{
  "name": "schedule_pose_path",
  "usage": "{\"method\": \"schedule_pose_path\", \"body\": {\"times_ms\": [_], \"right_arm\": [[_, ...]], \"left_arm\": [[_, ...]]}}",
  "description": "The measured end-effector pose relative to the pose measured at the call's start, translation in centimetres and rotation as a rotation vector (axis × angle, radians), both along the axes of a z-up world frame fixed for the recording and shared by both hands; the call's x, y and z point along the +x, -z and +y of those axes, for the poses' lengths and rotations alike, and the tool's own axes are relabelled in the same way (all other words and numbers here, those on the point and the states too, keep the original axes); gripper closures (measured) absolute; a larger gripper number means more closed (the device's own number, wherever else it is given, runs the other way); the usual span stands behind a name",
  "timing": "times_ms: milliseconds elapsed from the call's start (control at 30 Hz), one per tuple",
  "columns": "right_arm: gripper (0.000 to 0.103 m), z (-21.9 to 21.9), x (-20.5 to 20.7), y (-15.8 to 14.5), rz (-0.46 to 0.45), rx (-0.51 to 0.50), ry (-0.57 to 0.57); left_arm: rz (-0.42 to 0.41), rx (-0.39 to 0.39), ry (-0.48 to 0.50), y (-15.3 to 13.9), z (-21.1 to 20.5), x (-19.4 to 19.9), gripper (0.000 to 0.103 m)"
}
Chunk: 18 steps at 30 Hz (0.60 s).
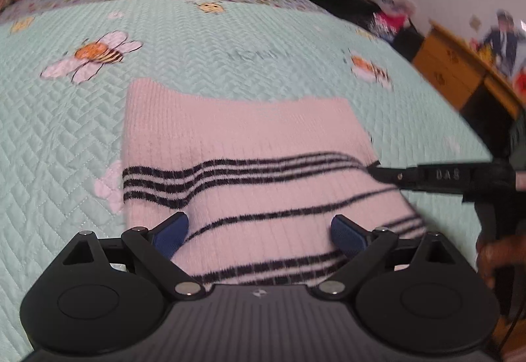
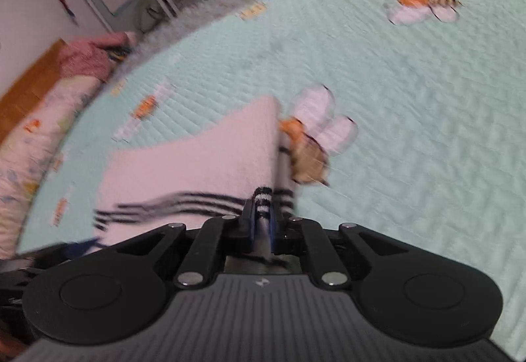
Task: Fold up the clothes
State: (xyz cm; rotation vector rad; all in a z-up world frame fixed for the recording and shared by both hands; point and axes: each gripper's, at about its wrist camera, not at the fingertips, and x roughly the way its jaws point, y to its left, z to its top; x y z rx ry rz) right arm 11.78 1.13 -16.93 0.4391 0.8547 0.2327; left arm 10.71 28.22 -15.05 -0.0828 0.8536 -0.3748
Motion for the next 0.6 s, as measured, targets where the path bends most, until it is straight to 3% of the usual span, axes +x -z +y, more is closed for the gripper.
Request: {"method": "schedule_pose_path", "body": {"times_ms": [67, 133, 267, 400, 467, 533, 600], "right_arm": [[0.092, -0.4, 0.0, 0.2, 0.003, 0.019, 0.012], [0.074, -0.2, -0.1, -0.3, 0.005, -0.008, 0.017], [0.066, 0.5, -1.2, -2.8, -0.041, -0.044, 0.006], [0.048, 2.7, -2.6, -6.5, -0.130, -0.173, -0.030], [0.040, 4.1, -3.3, -7.7, -0.172, -0.154, -0.088], [0.031, 5.3, -3.2, -7.3, -0.142, -0.094, -0.152], [0.031, 6.5, -2.2, -4.2, -0.024, -0.120, -0.200]], "left_arm": [[0.006, 0.024, 0.001, -0.1, -0.2, 0.2, 0.006], [0.013, 0.047, 0.002, -0.3, -0.3, 0.4, 0.006], [0.045, 0.023, -0.073, -2.1, 0.7, 0.0, 0.007], [0.085, 0.008, -0.135, -3.6, 1.3, -0.7, 0.007], [0.122, 0.021, -0.139, -3.0, 1.0, -0.8, 0.007], [0.193, 0.047, -0.140, -1.3, 0.7, -0.6, 0.006], [0.190, 0.118, -0.122, 0.2, -0.2, -0.8, 0.000]]}}
